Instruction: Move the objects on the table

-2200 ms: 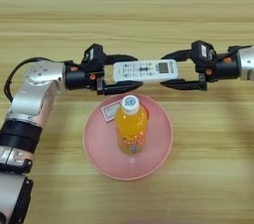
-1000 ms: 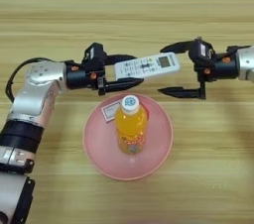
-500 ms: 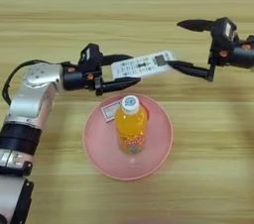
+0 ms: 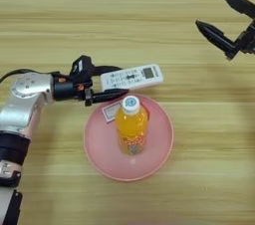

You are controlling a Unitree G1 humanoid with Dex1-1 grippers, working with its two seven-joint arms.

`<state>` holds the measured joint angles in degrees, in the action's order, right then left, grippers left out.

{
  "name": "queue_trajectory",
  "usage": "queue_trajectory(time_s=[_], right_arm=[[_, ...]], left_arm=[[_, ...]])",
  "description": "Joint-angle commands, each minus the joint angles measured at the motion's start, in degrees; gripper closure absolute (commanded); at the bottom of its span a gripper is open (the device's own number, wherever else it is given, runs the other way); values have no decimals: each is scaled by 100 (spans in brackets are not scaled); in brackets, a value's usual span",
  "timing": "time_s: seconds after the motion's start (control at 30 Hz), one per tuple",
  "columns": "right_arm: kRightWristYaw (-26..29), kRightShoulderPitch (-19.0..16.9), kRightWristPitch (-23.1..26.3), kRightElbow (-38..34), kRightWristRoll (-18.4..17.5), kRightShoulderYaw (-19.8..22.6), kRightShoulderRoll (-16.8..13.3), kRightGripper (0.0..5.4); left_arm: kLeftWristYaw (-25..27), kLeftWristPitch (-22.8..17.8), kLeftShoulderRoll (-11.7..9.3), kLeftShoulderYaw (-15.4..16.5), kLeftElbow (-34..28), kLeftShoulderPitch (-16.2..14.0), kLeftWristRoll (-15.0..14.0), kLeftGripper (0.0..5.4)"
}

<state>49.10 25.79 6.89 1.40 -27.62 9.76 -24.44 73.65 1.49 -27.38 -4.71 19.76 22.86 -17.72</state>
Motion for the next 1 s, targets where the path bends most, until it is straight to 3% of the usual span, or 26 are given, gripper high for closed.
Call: queue_trajectory(time_s=[0.03,0.53,1.0], right_arm=[[-314,-184,-91,-83,-131,197,197,0],[-598,-315,-155,-121,-321,373,337,0],[-650,-373,-181,-180,-376,370,383,0]], left_arm=[[-15,202,-170,-57,146,-128,234,254],[-120,489,-300,-149,344,-478,579,254],[-214,629,-267,-213,577,-518,649,254]])
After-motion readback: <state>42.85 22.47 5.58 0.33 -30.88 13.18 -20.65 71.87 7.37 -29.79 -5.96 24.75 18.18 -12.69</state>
